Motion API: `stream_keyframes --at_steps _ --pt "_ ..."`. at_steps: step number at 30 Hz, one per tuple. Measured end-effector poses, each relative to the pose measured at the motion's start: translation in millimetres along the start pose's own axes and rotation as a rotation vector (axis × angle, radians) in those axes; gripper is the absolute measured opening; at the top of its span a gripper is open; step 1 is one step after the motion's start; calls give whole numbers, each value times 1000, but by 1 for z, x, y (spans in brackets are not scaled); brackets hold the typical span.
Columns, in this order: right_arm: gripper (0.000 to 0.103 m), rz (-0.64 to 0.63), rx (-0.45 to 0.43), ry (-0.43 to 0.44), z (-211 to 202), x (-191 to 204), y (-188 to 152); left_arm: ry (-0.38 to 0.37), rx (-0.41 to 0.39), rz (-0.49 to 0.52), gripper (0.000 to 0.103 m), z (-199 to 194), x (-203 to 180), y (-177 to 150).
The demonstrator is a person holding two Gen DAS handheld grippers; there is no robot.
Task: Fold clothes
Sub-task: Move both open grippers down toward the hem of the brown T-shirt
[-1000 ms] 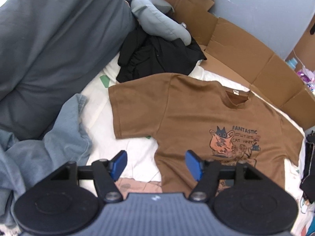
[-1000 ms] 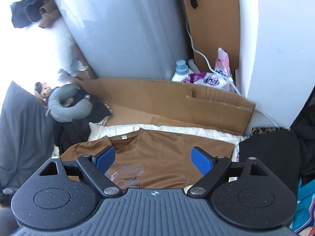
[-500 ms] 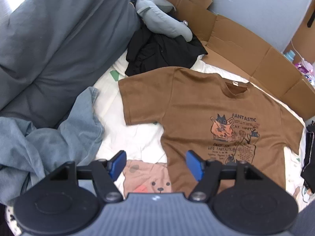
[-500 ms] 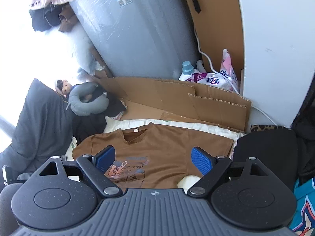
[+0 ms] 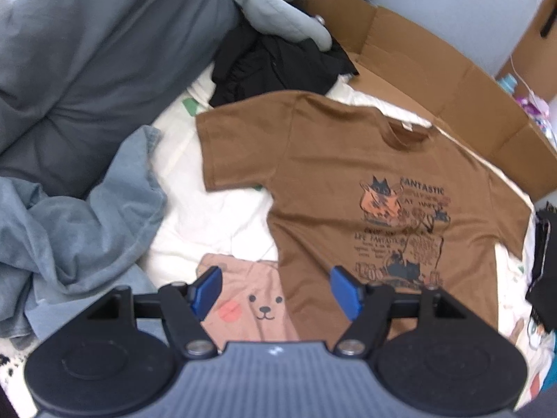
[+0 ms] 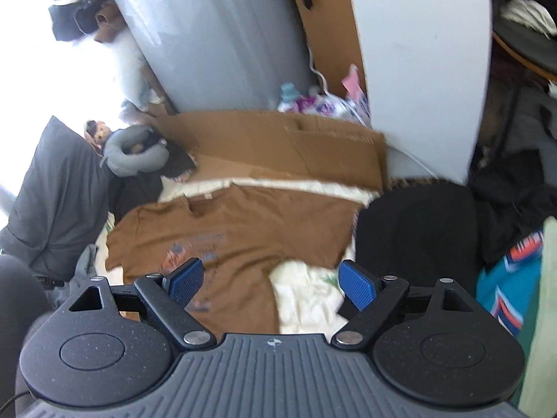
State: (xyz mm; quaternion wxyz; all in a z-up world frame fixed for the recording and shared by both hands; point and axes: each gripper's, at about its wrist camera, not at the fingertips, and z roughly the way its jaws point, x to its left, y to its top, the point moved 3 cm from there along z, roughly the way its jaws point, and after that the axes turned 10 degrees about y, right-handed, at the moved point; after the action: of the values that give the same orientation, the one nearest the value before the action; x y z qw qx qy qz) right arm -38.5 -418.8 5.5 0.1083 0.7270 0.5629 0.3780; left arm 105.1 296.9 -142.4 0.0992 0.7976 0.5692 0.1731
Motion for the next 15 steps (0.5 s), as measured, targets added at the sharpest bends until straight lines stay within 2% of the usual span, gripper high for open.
stream_keyframes --at_steps 7,11,15 --pt "89 -81 86 -80 -19 -16 -13 0 34 21 72 20 -9 -13" --pt "89 -147 124 -82 -27 -17 -17 6 49 49 72 30 -10 -24" --pt "89 -184 179 -97 -18 -19 -32 5 72 55 72 41 -11 -37"
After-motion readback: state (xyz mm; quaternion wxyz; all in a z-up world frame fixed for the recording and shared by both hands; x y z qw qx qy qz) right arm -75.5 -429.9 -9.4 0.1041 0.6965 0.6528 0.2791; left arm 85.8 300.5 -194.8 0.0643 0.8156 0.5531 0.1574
